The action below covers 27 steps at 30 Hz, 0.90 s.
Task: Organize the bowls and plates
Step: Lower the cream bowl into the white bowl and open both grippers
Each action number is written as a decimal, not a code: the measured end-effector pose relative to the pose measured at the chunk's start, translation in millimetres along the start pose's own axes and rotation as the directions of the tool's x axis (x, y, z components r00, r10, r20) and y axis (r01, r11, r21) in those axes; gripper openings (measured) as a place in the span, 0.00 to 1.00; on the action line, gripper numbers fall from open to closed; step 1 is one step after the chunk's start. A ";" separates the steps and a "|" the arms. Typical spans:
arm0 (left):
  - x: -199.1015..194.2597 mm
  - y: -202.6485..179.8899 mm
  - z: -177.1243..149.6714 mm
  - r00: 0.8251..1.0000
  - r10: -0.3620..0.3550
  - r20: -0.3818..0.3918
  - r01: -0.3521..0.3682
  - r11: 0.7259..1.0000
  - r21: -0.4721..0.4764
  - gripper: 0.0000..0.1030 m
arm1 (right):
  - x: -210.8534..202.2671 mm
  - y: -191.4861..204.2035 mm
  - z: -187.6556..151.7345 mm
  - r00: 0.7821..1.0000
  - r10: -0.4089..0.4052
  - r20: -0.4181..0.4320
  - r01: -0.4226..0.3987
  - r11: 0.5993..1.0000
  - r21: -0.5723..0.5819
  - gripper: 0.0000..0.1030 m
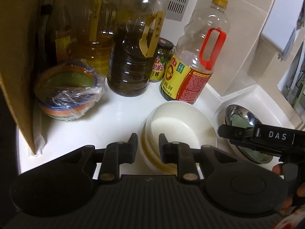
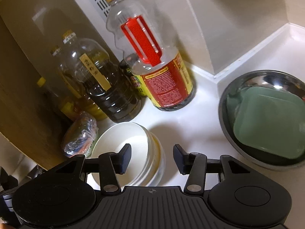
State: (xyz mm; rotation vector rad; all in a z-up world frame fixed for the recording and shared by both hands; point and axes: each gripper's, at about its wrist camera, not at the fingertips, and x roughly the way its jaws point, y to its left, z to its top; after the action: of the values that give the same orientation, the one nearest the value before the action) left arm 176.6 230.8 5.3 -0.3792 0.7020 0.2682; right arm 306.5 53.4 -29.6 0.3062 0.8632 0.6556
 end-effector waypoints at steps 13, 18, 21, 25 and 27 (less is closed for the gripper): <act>-60.8 2.2 -44.6 1.000 0.024 -0.013 -0.023 0.997 0.074 0.23 | -55.6 -5.5 -51.8 1.000 -0.008 0.021 0.007 1.000 0.029 0.50; -80.8 -1.6 -66.8 0.999 0.046 -0.017 -0.045 0.997 0.055 0.23 | -71.8 -5.9 -70.0 1.000 0.019 -0.003 -0.019 1.000 -0.004 0.51; -89.9 -7.1 -81.6 0.998 0.063 -0.029 -0.062 0.997 0.044 0.23 | -81.2 -8.3 -80.2 0.999 0.034 -0.021 -0.034 0.999 -0.027 0.51; -99.8 -19.2 -100.5 0.995 0.089 -0.050 -0.087 0.996 0.029 0.23 | -92.2 -13.2 -92.6 0.997 0.050 -0.056 -0.053 0.997 -0.063 0.52; -104.2 -26.3 -109.3 0.993 0.103 -0.058 -0.102 0.995 0.017 0.23 | -96.4 -16.2 -97.6 0.996 0.057 -0.074 -0.063 0.995 -0.078 0.52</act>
State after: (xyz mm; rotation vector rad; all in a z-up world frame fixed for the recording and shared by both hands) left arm 46.9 149.0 5.1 -0.3395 0.7822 0.3501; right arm 191.3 -22.0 -40.4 0.2376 0.8967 0.7588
